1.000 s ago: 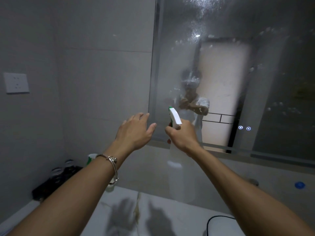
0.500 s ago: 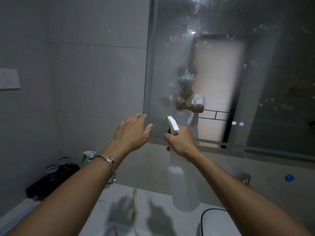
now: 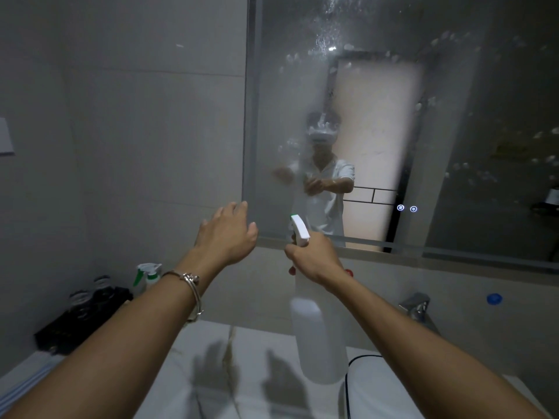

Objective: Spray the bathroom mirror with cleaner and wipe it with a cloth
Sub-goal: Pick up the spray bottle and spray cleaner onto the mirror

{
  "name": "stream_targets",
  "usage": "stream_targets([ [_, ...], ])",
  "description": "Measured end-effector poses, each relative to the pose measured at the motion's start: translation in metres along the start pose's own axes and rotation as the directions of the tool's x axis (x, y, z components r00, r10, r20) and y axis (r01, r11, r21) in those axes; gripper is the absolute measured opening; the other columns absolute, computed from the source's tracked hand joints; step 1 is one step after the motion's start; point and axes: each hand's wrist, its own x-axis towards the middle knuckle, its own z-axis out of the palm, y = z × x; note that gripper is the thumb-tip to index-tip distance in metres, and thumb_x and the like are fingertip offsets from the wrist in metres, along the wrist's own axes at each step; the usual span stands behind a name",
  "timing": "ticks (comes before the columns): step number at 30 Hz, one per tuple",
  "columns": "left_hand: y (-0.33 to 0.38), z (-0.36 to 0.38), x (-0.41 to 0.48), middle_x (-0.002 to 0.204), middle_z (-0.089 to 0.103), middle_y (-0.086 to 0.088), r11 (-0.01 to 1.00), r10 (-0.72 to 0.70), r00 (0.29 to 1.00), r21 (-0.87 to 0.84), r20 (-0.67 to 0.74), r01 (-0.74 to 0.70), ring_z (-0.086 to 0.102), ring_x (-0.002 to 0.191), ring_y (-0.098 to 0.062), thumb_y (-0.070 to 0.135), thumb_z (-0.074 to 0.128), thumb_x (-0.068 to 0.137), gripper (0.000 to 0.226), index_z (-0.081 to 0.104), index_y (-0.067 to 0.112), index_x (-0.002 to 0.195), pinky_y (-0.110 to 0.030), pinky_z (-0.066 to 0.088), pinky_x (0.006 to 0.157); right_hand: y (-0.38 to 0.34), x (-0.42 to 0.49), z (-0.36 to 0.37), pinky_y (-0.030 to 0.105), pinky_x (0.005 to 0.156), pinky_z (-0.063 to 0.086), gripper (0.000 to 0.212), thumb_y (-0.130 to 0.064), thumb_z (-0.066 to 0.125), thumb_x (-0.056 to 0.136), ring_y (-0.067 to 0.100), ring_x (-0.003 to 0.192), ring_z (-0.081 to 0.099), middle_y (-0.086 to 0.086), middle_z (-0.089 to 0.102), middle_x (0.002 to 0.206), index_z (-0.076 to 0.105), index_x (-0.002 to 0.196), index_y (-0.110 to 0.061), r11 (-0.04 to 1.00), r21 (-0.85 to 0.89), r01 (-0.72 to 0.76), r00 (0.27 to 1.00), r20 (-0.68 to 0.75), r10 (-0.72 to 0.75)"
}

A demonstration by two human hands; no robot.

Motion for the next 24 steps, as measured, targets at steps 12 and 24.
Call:
stream_targets([
  [12,0.002,0.033,-0.007,0.159,0.005,-0.006,0.999,-0.023,0.964,0.034,0.264,0.014,0.008,0.146,-0.025,0.050,0.026,0.097,0.067,0.001,0.019,0.151,-0.056,0.015,0.113,0.024,-0.015,-0.004,0.021,0.047,0.043,0.012,-0.014,0.055,0.077,0.011,0.052,0.067,0.001,0.061,0.058,0.054,0.065,-0.012,0.997,-0.064,-0.050,0.999,-0.005,0.049],
  [24,0.038,0.020,0.009,0.154,0.025,-0.007,0.993,0.121,0.992,-0.010,0.026,-0.121,0.026,0.140,-0.026,0.048,0.033,0.096,0.061,0.021,0.017,0.149,-0.046,0.028,0.111,-0.002,0.007,-0.078,0.026,0.051,0.050,0.013,-0.018,0.057,0.078,0.010,0.048,0.066,0.004,0.065,0.066,0.058,0.078,-0.005,0.990,-0.081,0.116,0.952,-0.275,-0.134],
])
